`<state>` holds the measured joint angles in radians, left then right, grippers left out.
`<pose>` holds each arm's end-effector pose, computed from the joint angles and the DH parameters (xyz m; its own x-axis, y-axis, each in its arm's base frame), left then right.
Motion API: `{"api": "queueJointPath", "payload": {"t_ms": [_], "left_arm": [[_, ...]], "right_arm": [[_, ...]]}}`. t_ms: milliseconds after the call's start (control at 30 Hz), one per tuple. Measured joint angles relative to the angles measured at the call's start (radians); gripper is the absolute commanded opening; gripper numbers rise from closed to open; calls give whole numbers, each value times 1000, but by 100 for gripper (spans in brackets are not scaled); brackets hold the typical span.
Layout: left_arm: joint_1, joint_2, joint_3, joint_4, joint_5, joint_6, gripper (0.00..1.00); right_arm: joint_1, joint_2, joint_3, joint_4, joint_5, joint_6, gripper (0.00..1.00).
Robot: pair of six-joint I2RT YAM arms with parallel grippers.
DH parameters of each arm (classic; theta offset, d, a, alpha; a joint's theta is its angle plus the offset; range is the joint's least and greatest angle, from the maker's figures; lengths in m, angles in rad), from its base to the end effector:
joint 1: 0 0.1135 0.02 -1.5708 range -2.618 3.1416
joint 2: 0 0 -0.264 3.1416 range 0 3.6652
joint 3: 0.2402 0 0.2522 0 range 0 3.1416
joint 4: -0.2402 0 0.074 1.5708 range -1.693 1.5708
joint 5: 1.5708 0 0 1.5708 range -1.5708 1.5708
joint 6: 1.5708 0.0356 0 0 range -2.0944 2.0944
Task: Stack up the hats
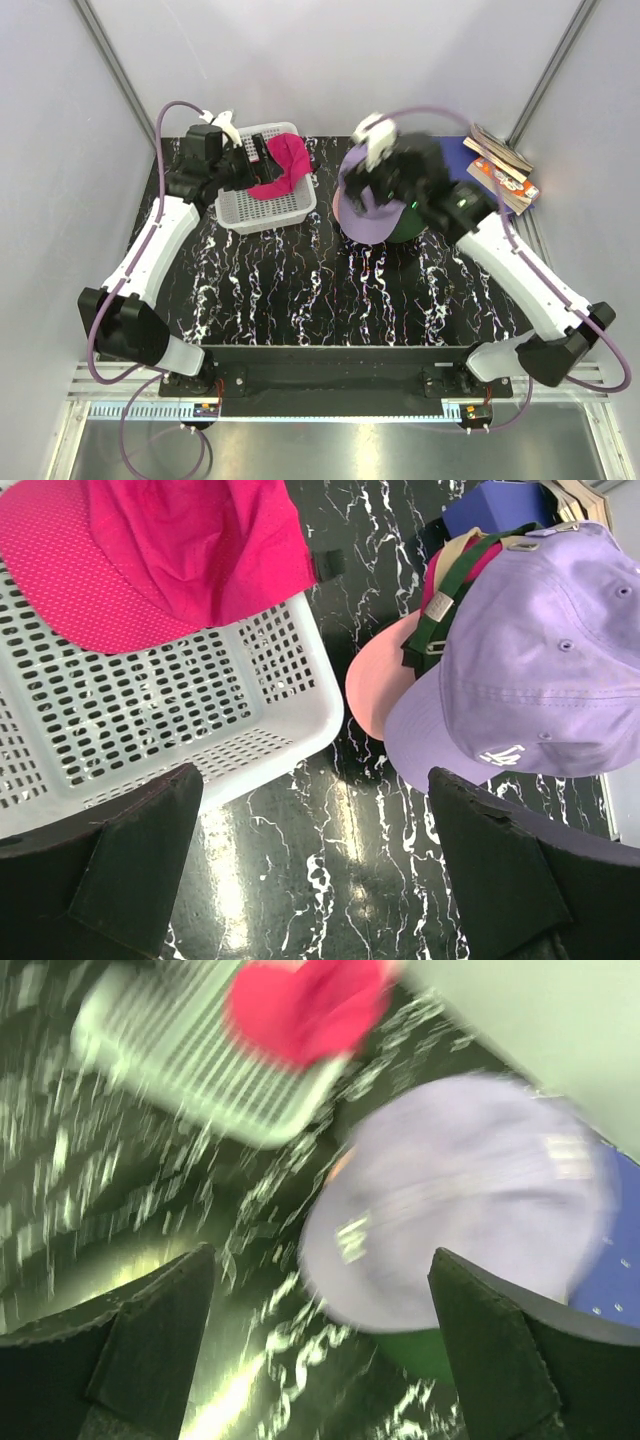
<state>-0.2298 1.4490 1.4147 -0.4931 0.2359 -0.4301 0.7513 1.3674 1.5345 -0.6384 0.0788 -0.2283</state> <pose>0.3181 -0.0830 0.3724 -0.6198 -0.2714 -0.7364 0.1757 0.8665 -0.4672 0.2181 0.1999 0.4222 -0.1808 -0.4776 -0.8598 -0.6880 0.6861 -0.2365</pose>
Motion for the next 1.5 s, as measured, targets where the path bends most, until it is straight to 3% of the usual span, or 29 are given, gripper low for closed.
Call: {"api": "queueJointPath", "payload": {"t_ms": [200,367,567,867,1000,1033,1100,1233,1500], "left_arm": [[-27,3,-2,18,9,-8,99],[-45,3,-2,18,16,-7,99],[-84,3,-2,26,16,-7,99],[-129,8,-19,47,23,-16,99],[-129,11,-19,51,22,-16,99],[-129,12,-19,51,22,-16,99],[-128,13,-19,53,22,-16,99],[-129,13,-19,55,22,-16,99],[-128,34,-19,58,22,-15,99]], "right_arm": [[-363,106,158,50,-161,210,84],[-532,215,146,105,-275,332,74],[-680,262,23,231,-415,449,66],[-707,300,-65,377,-550,523,60],[-708,325,-66,411,-577,544,47],[-708,328,-66,415,-578,547,37],[-709,333,-66,426,-577,552,27],[-713,340,-69,442,-576,564,22],[-713,375,-69,485,-595,572,1]]}}
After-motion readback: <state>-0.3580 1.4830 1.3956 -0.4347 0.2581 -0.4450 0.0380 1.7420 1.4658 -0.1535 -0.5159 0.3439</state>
